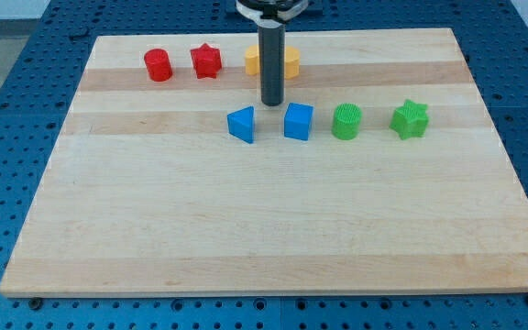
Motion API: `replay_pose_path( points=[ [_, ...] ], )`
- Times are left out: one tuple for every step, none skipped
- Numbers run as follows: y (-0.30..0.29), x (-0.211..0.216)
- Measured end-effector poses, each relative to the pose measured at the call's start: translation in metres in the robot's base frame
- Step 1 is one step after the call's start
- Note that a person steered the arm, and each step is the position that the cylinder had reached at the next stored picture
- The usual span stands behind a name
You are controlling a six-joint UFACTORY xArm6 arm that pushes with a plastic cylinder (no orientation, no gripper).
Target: Move the yellow hexagon slightly left and up
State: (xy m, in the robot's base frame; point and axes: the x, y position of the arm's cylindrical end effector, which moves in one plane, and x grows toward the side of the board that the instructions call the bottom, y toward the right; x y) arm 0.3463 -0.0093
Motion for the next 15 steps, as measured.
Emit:
replay_pose_path(
  points=[
    [0.001, -0.003],
    [0.003, -0.016],
    [0.01, -0.03],
    [0.027, -0.036],
    [0.04, -0.036],
    [0.045, -0.04],
    [0.043, -0.037],
    [0.022, -0.035],
    [0.002, -0.036],
    [0.001, -0.038],
    [0.002, -0.038],
    [0.007, -0.041],
    [0.014, -0.047],
    [0.021, -0.048],
    [0.028, -0.048]
  ],
)
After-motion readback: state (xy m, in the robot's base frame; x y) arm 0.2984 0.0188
